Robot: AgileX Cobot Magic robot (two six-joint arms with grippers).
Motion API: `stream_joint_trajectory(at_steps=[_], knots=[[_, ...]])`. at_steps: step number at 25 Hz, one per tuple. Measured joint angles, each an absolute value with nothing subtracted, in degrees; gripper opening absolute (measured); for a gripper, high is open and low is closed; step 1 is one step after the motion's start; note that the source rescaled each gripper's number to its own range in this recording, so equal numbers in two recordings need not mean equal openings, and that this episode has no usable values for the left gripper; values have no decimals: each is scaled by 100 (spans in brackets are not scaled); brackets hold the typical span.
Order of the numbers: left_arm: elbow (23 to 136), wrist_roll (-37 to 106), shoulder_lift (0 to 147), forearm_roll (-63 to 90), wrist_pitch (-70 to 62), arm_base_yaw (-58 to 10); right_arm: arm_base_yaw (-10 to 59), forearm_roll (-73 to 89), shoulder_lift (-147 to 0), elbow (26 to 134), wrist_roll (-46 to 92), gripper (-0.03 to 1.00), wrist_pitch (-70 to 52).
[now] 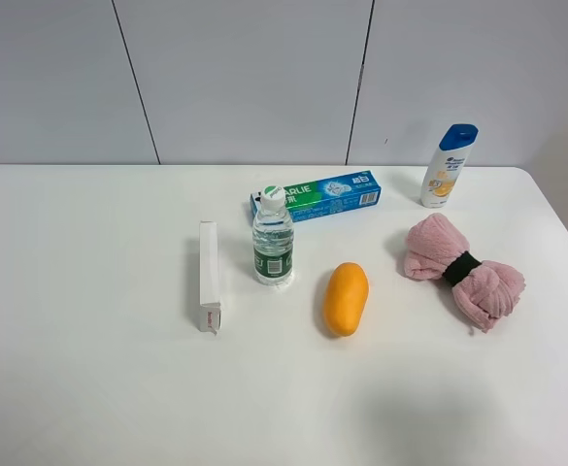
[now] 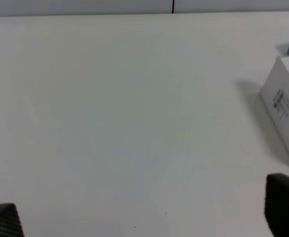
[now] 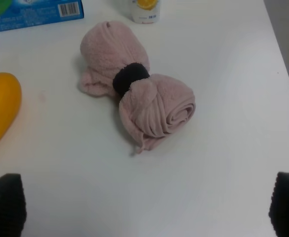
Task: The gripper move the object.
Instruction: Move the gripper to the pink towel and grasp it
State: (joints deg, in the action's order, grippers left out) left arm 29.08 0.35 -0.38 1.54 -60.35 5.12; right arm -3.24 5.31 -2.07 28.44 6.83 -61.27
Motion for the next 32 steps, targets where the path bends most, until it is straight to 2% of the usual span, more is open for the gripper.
stream_joint_trajectory(at_steps=[6,12,21,32], knots=[[2908,35,-38,154,-6035,512,-324,449,-207,2930,728,100,-6139],[2908,35,-38,154,-6035,512,-324,35,-620,3988,760,100,-6318],[2908,35,-38,154,-6035,512,-324,-269,-2844,5873,765,100,-6720],[2908,35,-38,154,-6035,512,-324,-269,-6314,6716,1121,100,-6704]])
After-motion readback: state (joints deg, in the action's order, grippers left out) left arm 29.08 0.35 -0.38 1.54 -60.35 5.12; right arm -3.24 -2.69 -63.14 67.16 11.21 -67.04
